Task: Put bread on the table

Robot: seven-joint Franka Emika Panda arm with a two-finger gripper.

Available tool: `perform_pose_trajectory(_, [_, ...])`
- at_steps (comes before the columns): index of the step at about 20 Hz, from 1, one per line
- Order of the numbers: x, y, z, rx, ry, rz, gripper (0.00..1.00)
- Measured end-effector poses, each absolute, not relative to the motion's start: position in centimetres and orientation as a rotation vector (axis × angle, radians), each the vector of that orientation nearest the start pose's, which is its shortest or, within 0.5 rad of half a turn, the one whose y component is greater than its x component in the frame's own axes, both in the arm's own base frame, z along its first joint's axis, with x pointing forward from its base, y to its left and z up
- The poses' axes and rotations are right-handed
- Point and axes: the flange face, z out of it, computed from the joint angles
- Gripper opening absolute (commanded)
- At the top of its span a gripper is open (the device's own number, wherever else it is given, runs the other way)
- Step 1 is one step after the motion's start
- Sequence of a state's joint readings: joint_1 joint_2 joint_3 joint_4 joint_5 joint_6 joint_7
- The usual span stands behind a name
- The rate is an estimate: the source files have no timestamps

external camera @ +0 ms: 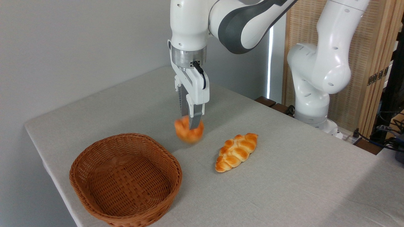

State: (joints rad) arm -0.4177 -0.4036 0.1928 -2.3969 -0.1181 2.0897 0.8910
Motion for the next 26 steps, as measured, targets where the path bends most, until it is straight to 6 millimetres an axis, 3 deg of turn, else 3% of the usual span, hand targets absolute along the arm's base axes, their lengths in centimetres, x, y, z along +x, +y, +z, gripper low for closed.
perform_pose_trajectory(8, [42.3,-10.1,47.2,-2.809,1.684,-0.228,1.0])
perform_pose_trajectory(11, [42.8,-9.4,48.1,-2.832,1.64,-0.261,1.0])
perform_pose_trajectory(14, [43.9,-8.3,50.5,-2.891,1.522,-0.328,1.0])
perform_pose_trajectory(17, [45.3,-7.8,54.1,-2.972,1.397,-0.292,1.0])
perform_pose_trajectory(21, [49.6,-4.6,59.5,-3.029,1.276,-0.231,1.0])
perform_pose_trajectory(26, [54.0,-2.2,61.9,-3.035,1.167,-0.183,1.0])
